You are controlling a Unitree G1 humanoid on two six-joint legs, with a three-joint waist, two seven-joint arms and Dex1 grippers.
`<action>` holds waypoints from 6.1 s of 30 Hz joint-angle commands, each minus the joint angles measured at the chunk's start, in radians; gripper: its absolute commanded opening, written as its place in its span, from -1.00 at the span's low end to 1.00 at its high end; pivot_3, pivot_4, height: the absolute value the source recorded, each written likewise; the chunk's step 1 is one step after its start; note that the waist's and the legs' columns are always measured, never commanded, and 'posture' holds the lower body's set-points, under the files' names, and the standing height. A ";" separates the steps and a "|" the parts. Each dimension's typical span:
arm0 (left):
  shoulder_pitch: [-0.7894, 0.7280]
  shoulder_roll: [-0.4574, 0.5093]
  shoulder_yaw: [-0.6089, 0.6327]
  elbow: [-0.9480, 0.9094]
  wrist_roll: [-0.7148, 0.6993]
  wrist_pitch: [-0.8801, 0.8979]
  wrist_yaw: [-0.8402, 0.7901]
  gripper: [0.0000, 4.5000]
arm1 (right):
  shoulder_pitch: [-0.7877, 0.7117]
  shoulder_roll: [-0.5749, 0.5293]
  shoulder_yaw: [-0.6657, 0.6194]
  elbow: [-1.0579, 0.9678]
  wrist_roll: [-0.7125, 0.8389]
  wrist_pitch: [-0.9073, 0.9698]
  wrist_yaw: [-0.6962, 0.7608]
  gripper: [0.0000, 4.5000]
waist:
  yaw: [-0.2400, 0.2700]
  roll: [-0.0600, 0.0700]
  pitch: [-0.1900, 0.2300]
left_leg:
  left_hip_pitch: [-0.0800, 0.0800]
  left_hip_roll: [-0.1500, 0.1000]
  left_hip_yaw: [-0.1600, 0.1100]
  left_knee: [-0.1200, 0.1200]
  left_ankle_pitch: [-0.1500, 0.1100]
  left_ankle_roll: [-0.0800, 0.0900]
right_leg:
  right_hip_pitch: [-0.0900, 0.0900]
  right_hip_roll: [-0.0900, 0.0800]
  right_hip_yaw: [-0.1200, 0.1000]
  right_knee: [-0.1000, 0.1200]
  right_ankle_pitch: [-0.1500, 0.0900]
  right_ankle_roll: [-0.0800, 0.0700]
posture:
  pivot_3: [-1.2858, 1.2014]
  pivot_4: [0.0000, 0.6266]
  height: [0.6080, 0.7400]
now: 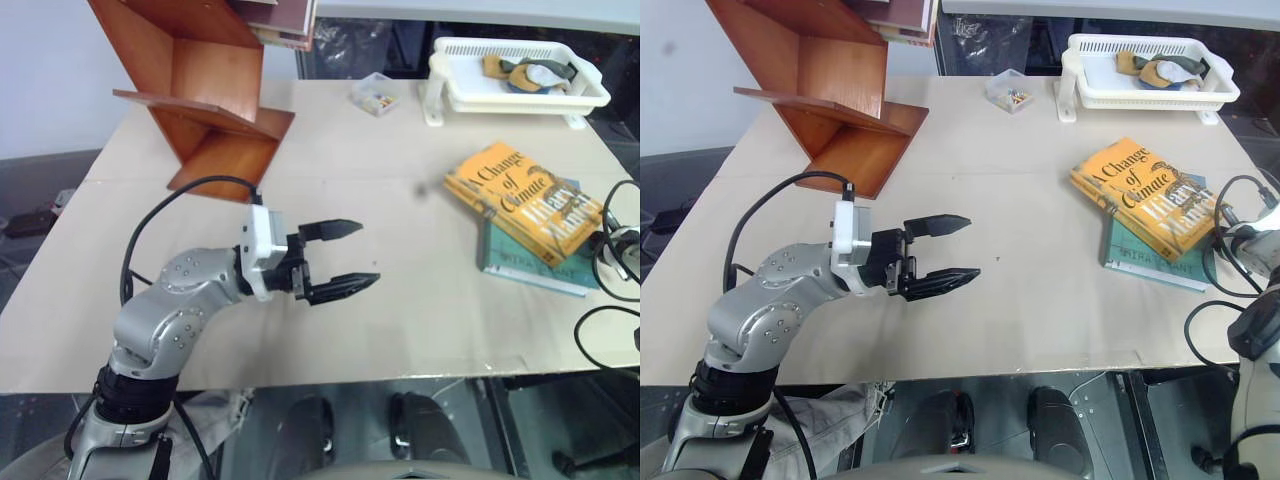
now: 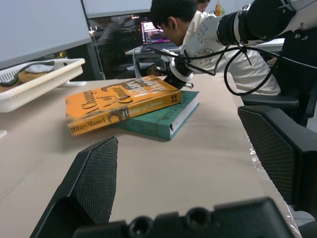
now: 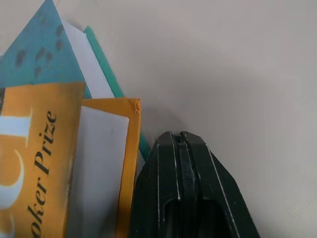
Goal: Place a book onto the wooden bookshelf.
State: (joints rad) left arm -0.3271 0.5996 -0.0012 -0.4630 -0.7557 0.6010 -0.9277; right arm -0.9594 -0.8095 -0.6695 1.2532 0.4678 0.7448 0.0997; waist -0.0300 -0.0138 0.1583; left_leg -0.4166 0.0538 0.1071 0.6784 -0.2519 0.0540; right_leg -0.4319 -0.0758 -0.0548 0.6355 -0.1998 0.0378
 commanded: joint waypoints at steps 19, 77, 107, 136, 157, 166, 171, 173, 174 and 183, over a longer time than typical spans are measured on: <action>0.003 0.003 0.023 -0.033 -0.009 -0.021 -0.001 1.00 | 0.007 0.103 0.133 -0.144 0.001 0.247 0.245 -0.98 | -0.013 0.000 0.000 | 0.002 0.003 0.002 0.000 0.000 0.000 | 0.000 0.003 0.002 0.001 0.000 0.000 | 0.03 -0.52 1.00; 0.078 0.018 0.071 -0.112 -0.014 -0.032 0.097 1.00 | -0.340 0.221 0.458 0.062 -0.378 -0.218 0.377 -0.98 | 0.007 0.002 0.001 | 0.001 0.001 0.010 -0.009 0.003 -0.005 | -0.008 0.003 0.012 -0.001 0.001 -0.001 | 0.03 -0.52 1.00; 0.024 0.002 0.034 -0.010 0.028 -0.033 0.082 1.00 | -0.059 0.171 0.515 -0.557 -0.324 -0.029 0.648 -0.98 | 0.004 0.002 0.001 | 0.000 0.001 0.010 -0.008 0.003 -0.005 | -0.008 0.003 0.012 0.001 0.001 -0.001 | 0.03 -0.52 1.00; -0.511 -0.350 0.039 0.805 0.111 0.250 0.257 1.00 | 1.149 0.072 0.497 -2.300 0.180 -0.078 0.010 0.98 | 0.030 -0.006 0.002 | 0.000 -0.001 0.004 0.000 0.001 -0.001 | -0.005 0.004 0.010 0.006 -0.002 0.004 | 0.03 -0.52 1.00; -0.940 -0.628 0.479 1.752 0.097 0.062 0.428 1.00 | 1.013 -0.033 0.718 -2.300 0.293 -0.101 -0.470 0.98 | 0.045 -0.016 0.007 | -0.015 -0.001 -0.006 0.008 0.000 0.000 | -0.010 0.003 0.000 0.004 0.000 0.000 | 0.03 -0.52 1.00; -0.962 -0.653 0.499 1.780 0.134 0.084 0.386 0.51 | 0.991 -0.062 0.724 -2.300 0.316 -0.100 -0.524 1.00 | 0.044 -0.016 0.007 | -0.015 -0.001 -0.007 0.008 0.000 0.000 | -0.010 0.003 -0.001 0.004 0.000 0.000 | 0.03 -0.52 1.00; -0.963 -0.653 0.499 1.781 0.161 0.093 0.374 -0.45 | 0.988 -0.081 0.727 -2.300 0.332 -0.111 -0.550 1.00 | 0.043 -0.016 0.007 | -0.015 -0.001 -0.007 0.008 0.000 0.000 | -0.010 0.003 -0.001 0.004 0.000 0.000 | 0.03 -0.52 1.00; -0.962 -0.651 0.503 1.780 0.165 0.099 0.373 -0.45 | 0.989 -0.089 0.728 -2.300 0.339 -0.116 -0.559 1.00 | 0.044 -0.016 0.007 | -0.015 -0.001 -0.007 0.008 0.000 0.000 | -0.010 0.003 -0.001 0.004 0.000 0.000 | 0.03 -0.52 1.00; -0.959 -0.647 0.505 1.779 0.167 0.107 0.371 -0.45 | 0.988 -0.091 0.730 -2.300 0.341 -0.117 -0.563 1.00 | 0.044 -0.016 0.007 | -0.015 -0.001 -0.007 0.008 0.000 0.000 | -0.010 0.003 -0.001 0.005 0.000 0.000 | 0.03 -0.52 1.00; -0.929 -0.621 0.535 1.732 0.138 0.227 0.395 -0.45 | 0.982 -0.096 0.733 -2.300 0.346 -0.106 -0.568 1.00 | 0.043 -0.016 0.007 | -0.015 -0.001 -0.007 0.008 0.000 0.000 | -0.009 0.003 -0.001 0.005 0.000 0.000 | 0.03 -0.52 1.00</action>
State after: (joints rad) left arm -1.2530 -0.0152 0.5165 1.3076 -0.5925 0.8015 -0.5395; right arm 0.0339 -0.8986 0.0732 -1.0130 0.8117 0.6499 -0.4649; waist 0.0133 -0.0301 0.1652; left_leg -0.4314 0.0529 0.0998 0.6868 -0.2517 0.0542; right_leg -0.4413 -0.0729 -0.0561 0.6407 -0.1995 0.0379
